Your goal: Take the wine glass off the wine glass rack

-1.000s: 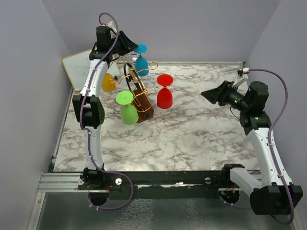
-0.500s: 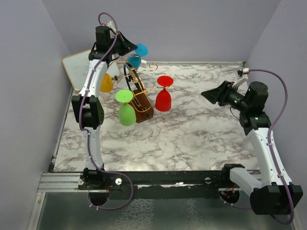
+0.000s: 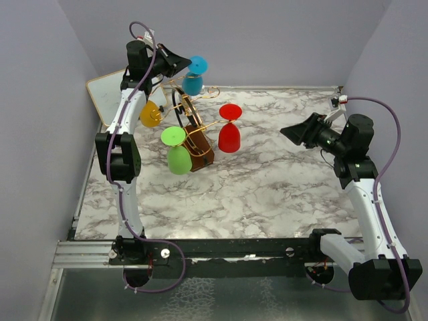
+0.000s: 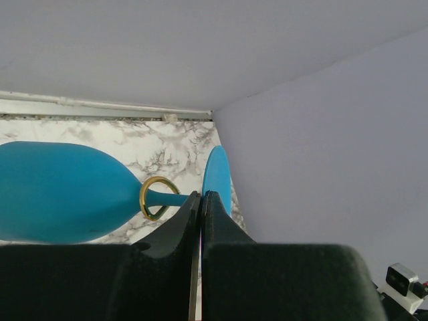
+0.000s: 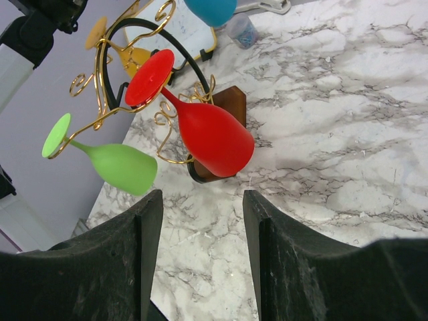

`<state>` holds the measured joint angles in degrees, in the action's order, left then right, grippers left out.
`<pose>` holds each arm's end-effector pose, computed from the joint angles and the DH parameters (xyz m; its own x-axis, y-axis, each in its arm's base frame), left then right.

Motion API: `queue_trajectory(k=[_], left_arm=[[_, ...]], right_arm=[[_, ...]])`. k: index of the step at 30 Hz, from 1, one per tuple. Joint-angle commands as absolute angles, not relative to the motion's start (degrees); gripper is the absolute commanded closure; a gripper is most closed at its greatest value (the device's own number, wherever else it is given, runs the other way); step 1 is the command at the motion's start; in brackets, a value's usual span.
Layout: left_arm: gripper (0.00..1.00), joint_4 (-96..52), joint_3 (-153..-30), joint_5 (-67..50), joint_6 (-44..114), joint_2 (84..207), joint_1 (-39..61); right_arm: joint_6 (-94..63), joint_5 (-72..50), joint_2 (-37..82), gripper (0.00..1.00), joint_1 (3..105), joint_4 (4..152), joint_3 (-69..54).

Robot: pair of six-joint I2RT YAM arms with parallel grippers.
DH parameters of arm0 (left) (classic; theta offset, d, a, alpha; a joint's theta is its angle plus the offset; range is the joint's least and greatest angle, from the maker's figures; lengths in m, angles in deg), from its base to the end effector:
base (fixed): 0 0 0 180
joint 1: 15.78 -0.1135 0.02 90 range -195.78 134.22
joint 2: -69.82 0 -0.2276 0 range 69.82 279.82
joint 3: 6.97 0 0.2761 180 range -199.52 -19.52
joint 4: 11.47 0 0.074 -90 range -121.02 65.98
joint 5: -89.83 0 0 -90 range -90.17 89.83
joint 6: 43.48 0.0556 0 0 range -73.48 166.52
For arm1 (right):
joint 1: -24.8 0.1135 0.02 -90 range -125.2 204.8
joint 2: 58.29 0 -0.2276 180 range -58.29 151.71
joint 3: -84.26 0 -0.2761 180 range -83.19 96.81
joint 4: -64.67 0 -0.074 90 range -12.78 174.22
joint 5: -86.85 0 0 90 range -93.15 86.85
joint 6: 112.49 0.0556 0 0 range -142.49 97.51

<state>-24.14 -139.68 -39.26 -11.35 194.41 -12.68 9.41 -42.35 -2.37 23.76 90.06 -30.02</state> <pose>0.5366 -0.0642 0.3306 -0.6092 -0.6253 -0.4878 0.2890 0.3977 -0.8708 0.2779 0.0301 0.3175 -0.5423 0.4194 -0.7280 -0.3628 0.6646 0.6532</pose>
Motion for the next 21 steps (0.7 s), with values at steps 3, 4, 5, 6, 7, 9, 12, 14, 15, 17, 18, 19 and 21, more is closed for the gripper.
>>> queue_trajectory(k=[3,4,5,6,7,9,12,14,15,17,18,19,21], left_arm=[[1.00,-19.8,-141.0,-45.5,-15.2,191.9,-12.0],[1.00,-20.4,-141.1,-45.7,-14.8,191.9,-12.0],[1.00,-21.3,-141.2,-45.8,-14.2,191.7,-12.0],[1.00,-22.2,-141.4,-45.7,-13.7,191.6,-12.0],[1.00,-22.8,-141.5,-45.8,-13.2,191.6,-12.0],[1.00,-24.2,-142.3,-45.8,-12.5,191.8,-11.9],[1.00,-24.6,-142.7,-45.9,-12.5,192.4,-11.6],[1.00,-24.8,-143.4,-46.0,-12.6,192.9,-11.4],[1.00,-25.0,-143.7,-46.0,-12.6,193.2,-11.2],[1.00,-26.6,-144.8,-45.6,-12.2,193.9,-11.1],[1.00,-27.5,-145.4,-45.3,-11.7,194.4,-11.1],[1.00,-28.0,-145.7,-45.0,-11.5,194.6,-11.1],[1.00,-28.8,-145.9,-44.4,-11.0,194.9,-11.1]], right_arm=[[10.0,-41.3,-3.6,0.49,23.9,89.3,-30.5],[10.0,-41.3,-3.6,0.49,23.9,89.3,-30.6],[10.0,-41.3,-3.6,0.49,23.9,89.3,-30.6],[10.1,-41.3,-3.6,0.49,23.9,89.3,-30.7],[10.1,-41.3,-3.6,0.49,23.9,89.3,-30.7],[10.1,-41.2,-3.6,0.49,23.9,89.3,-30.7],[10.2,-41.2,-3.4,0.49,23.9,89.1,-30.7],[10.2,-41.1,-3.4,0.50,23.9,89.2,-30.6],[10.2,-41.1,-3.4,0.50,23.9,89.2,-30.4],[10.0,-41.2,-3.2,0.50,23.9,89.3,-30.2],[10.0,-41.1,-3.2,0.50,23.9,89.3,-30.1],[10.0,-41.0,-3.2,0.50,23.9,89.3,-30.0],[10.0,-41.0,-3.1,0.50,23.9,89.3,-30.0]])
